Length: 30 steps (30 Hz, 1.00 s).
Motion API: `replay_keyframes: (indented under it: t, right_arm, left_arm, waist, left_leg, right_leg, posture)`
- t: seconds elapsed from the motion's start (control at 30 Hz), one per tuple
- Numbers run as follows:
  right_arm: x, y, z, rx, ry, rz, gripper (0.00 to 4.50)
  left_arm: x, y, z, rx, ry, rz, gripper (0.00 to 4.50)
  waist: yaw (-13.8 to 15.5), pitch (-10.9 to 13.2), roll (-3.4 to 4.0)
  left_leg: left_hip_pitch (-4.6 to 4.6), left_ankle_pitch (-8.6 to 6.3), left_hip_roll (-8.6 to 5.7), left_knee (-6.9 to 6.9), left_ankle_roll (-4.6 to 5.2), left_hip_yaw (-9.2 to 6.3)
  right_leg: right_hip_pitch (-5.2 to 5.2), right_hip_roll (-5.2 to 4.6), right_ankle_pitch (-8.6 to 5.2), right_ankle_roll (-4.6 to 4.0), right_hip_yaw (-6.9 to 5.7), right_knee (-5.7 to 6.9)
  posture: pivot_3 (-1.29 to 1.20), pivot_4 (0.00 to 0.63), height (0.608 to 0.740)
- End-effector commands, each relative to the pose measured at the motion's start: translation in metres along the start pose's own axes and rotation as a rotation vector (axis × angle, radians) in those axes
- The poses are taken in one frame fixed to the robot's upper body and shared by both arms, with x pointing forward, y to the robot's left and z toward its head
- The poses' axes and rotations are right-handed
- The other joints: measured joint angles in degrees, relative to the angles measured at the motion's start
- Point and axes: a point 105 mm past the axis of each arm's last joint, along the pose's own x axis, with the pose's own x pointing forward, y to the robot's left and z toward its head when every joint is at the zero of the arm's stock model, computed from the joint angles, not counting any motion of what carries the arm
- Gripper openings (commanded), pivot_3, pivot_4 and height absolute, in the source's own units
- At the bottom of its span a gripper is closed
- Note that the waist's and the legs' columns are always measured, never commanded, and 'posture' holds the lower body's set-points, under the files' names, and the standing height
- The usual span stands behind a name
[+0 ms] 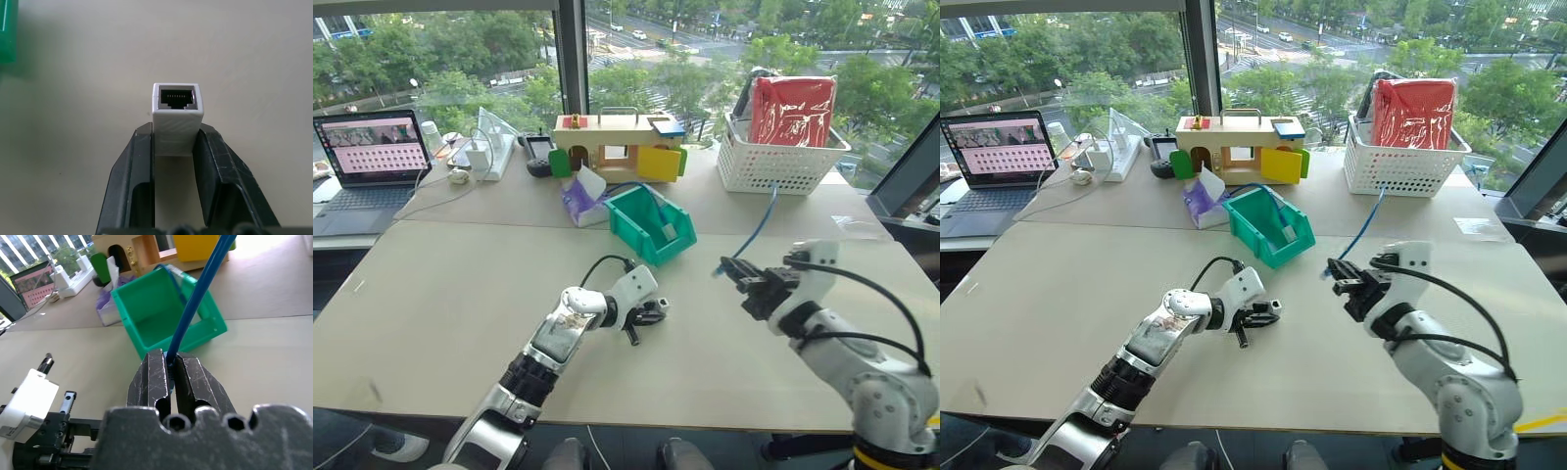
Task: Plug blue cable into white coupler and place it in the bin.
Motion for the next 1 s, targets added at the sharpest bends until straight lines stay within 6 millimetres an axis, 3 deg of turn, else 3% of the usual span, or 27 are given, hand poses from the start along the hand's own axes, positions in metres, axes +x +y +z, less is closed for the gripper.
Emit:
replay_keyframes:
  t: [0.03,0.53,1.0]
  right_arm:
    - [0.004,0.016,-0.002,-0.006,-0.032,0.022,0.00]
    - [0.022,0.020,-0.045,0.109,0.058,-0.026,0.00]
    - [0.024,0.024,-0.055,0.082,0.111,-0.005,0.00]
  left_arm:
    - [-0.002,-0.006,-0.001,-0.018,0.047,-0.012,0.61]
    - [-0.010,-0.001,-0.011,-0.363,0.056,-0.020,0.61]
    - [-0.010,-0.006,-0.002,-0.274,0.052,-0.032,0.61]
  waist:
    - [0.15,0.00,0.00]
    - [0.15,0.00,0.00]
    - [0.03,0.00,0.00]
  left_leg:
    - [0.00,0.00,0.00,-0.01,0.00,0.00]
    - [0.00,0.00,0.00,-0.01,0.00,-0.01]
    - [0.01,0.00,0.00,-0.02,-0.01,-0.02]
  right_leg:
    - [0.00,0.00,0.00,-0.01,0.00,-0.01]
    - [-0.02,-0.01,-0.01,-0.01,-0.02,-0.01]
    - [-0.02,-0.01,-0.01,-0.04,-0.02,-0.01]
  posture:
    - [0.00,0.150,0.732]
    - [0.00,0.150,0.732]
    - [0.00,0.150,0.732]
